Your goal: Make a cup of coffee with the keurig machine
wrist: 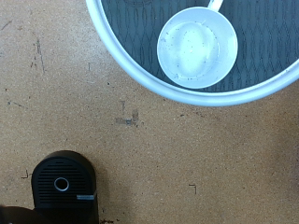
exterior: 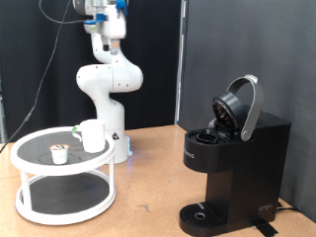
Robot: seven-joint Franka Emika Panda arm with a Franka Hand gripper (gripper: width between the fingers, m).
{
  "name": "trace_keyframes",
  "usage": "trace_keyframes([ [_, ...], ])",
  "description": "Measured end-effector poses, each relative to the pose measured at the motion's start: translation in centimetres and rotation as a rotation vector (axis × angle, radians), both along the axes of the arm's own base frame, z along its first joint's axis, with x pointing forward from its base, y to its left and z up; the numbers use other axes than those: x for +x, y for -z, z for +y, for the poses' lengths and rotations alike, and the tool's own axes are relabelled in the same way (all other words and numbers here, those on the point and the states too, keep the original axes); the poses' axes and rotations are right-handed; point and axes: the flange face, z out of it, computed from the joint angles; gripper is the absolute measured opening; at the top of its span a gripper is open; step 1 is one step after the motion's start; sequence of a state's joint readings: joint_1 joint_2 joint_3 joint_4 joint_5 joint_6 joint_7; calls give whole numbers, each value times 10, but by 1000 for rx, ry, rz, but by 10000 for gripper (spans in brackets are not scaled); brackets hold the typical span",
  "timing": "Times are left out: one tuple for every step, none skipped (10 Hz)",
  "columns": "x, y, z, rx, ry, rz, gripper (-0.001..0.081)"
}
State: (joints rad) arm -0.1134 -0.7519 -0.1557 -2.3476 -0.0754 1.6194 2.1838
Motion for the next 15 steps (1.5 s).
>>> trace_keyframes([
  [0, 0, 0, 1, -1, 2, 734],
  [-1, 1, -1, 4, -7, 3, 734],
  [-2, 2, -7, 13, -11, 1, 734],
  [-4, 3, -19, 17, -2, -3, 734],
  [-7, 6, -34, 4, 15, 3, 734],
  [-8, 11, -50, -16, 25, 10, 734],
  [-9, 15, -66, -33, 32, 9, 734],
  [-10, 20, -82, -42, 41, 13, 734],
  [-11, 25, -96, -45, 46, 12, 734],
  [-12, 31, -110, -43, 53, 6, 734],
  [-13, 36, -121, -45, 49, 12, 734],
  [-13, 38, -124, -45, 43, 18, 734],
  [-13, 38, -124, -44, 43, 18, 734],
  [-13, 39, -124, -34, 26, 17, 734],
  [-14, 41, -125, -21, 13, 16, 734],
])
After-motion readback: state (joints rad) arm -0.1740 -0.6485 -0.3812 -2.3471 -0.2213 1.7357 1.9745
